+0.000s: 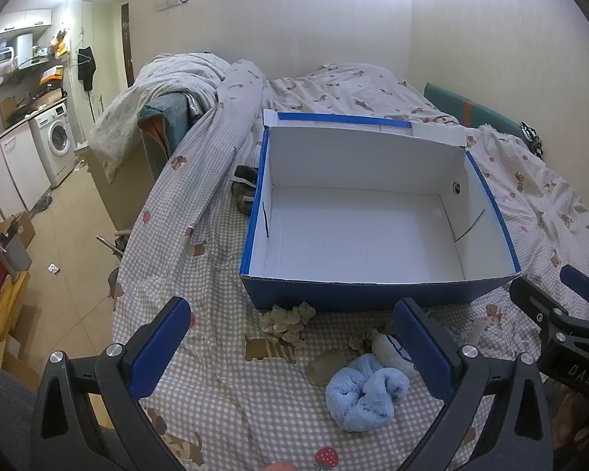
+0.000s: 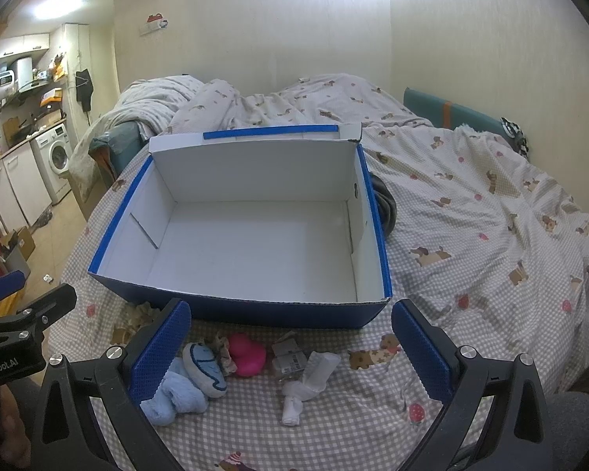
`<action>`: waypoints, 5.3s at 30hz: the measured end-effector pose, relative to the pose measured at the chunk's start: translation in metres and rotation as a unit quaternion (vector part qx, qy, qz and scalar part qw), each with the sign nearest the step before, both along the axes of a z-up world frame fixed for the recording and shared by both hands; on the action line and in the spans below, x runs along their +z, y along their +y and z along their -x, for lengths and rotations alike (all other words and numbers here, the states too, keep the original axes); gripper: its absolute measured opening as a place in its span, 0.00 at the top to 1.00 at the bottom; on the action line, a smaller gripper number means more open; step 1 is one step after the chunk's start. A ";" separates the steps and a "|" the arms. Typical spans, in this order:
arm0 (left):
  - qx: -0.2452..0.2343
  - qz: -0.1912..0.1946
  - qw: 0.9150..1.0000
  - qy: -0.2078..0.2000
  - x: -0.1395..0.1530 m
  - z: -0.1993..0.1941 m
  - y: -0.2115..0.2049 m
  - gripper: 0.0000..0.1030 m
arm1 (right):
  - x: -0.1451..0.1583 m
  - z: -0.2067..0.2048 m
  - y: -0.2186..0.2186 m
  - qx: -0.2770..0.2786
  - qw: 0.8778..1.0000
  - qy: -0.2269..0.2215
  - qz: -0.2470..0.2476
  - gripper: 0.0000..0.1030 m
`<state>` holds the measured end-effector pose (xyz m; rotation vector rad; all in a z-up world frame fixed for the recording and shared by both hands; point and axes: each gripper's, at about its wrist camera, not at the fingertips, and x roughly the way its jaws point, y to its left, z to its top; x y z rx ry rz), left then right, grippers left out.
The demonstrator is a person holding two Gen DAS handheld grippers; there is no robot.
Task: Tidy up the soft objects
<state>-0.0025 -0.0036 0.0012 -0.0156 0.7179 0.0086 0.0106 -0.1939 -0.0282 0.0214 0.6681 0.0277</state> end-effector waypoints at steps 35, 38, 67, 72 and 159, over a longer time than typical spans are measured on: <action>0.004 0.000 1.000 0.003 -0.002 -0.001 0.002 0.00 | -0.004 0.001 0.000 0.000 1.000 0.001 0.005 0.00; 0.004 0.002 1.000 0.002 -0.002 -0.001 0.003 0.00 | -0.003 -0.003 0.002 0.000 1.000 0.004 0.004 0.00; 0.005 -0.005 1.000 0.005 -0.004 -0.002 0.004 0.00 | -0.003 -0.003 0.005 0.003 1.000 0.005 0.006 0.00; 0.008 0.001 1.000 0.010 -0.003 -0.006 0.007 0.00 | -0.003 -0.003 0.004 0.001 1.000 0.005 0.003 0.00; -0.028 0.105 0.971 0.211 -0.052 -0.049 0.038 0.77 | -0.118 -0.079 -0.017 0.003 0.939 0.325 -0.112 0.43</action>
